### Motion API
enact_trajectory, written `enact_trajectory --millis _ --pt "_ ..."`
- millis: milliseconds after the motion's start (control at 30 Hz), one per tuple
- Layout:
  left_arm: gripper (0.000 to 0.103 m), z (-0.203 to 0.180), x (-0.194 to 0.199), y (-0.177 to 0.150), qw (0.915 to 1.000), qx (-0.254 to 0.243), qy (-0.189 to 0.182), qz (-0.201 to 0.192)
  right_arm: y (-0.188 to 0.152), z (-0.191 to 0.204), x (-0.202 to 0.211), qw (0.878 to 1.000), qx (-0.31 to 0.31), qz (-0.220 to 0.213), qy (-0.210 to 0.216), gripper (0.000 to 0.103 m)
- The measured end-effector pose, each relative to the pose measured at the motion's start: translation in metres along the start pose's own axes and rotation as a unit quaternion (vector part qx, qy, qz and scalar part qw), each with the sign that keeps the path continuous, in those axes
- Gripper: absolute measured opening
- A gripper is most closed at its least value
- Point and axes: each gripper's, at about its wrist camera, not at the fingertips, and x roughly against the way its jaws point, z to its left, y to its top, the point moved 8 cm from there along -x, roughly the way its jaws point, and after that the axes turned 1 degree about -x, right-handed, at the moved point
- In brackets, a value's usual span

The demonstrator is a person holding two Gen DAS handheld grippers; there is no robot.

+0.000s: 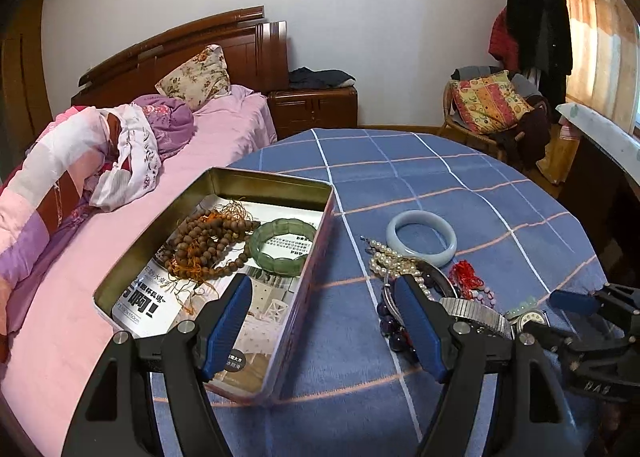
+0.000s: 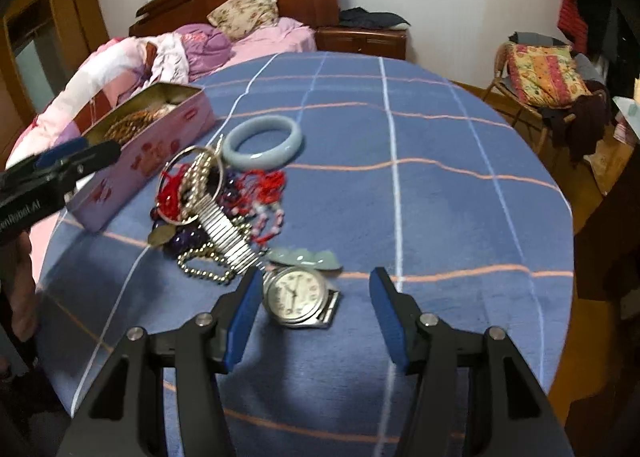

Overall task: Organize jewelry
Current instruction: 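Move both open tools back toward the remaining jewelry pile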

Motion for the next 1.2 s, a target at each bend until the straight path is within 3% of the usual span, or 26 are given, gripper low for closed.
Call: enact_trajectory --millis 333,400,733,900,1200 --pt "0.074 -0.006 -0.003 -0.007 0.9999 0.001 -0.007 0.009 -0.007 0.006 -0.006 1.000 0.017 0.004 -0.008 0.058" --pt "0.074 -0.007 -0.002 -0.007 1.0000 -0.001 -0.006 0.008 -0.008 0.010 -0.005 1.000 0.025 0.004 0.000 0.049" --pt "0.074 -0.005 -0.002 -0.005 0.9999 0.002 -0.008 0.007 -0.012 0.013 -0.002 0.999 0.034 0.002 0.009 0.051" --pt "0.074 -0.006 0.000 -0.006 0.9999 0.005 -0.010 0.011 -0.015 0.024 -0.003 0.997 0.073 0.002 0.000 0.050" --pt "0.074 -0.007 0.002 -0.005 0.9996 0.011 -0.021 0.011 -0.009 0.019 0.003 0.999 0.045 -0.008 0.022 0.043"
